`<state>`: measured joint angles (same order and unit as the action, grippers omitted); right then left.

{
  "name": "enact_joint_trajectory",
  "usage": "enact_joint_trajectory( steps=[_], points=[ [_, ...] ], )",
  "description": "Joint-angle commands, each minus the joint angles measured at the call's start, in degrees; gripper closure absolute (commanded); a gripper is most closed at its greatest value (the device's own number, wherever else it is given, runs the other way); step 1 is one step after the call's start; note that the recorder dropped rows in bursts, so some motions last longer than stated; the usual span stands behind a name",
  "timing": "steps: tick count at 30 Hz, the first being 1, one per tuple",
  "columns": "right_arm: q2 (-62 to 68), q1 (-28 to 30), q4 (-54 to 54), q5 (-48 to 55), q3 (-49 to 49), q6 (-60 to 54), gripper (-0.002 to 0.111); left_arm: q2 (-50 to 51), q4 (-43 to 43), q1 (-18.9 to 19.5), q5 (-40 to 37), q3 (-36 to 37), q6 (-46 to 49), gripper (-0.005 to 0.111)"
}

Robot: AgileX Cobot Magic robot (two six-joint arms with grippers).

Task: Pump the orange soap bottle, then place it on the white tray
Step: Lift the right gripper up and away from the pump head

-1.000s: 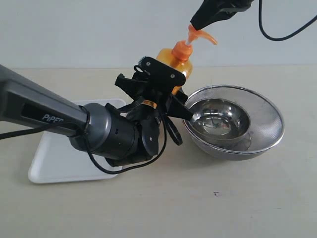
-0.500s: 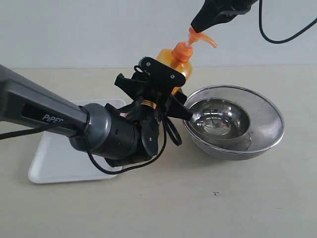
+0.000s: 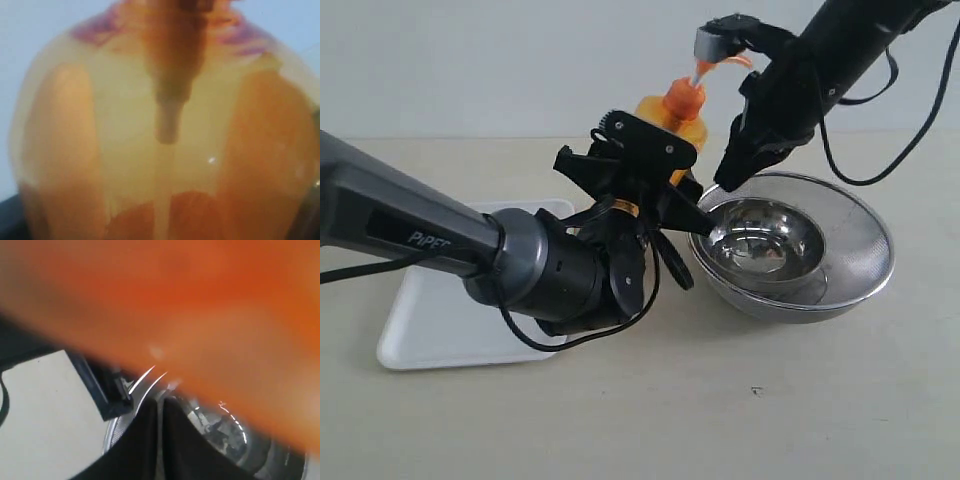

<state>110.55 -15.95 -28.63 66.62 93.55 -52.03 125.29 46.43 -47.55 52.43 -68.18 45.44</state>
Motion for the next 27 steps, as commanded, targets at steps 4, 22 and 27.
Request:
enact_joint_trajectory(
  steps=[4,22,27],
  points=[
    [-1.0,0.1,-1.1,2.0,0.4,-1.0,0.108,-1.1,-1.5,-0.5,0.6,-0.5,-0.9,0.102],
    [-13.3,0.1,0.7,3.3,0.4,1.0,0.108,-1.1,-1.5,-0.5,0.6,-0.5,-0.9,0.102],
    [-18.9,0.1,1.0,3.3,0.4,1.1,0.108,-1.1,-1.5,-0.5,0.6,-0.5,-0.9,0.102]
  ],
)
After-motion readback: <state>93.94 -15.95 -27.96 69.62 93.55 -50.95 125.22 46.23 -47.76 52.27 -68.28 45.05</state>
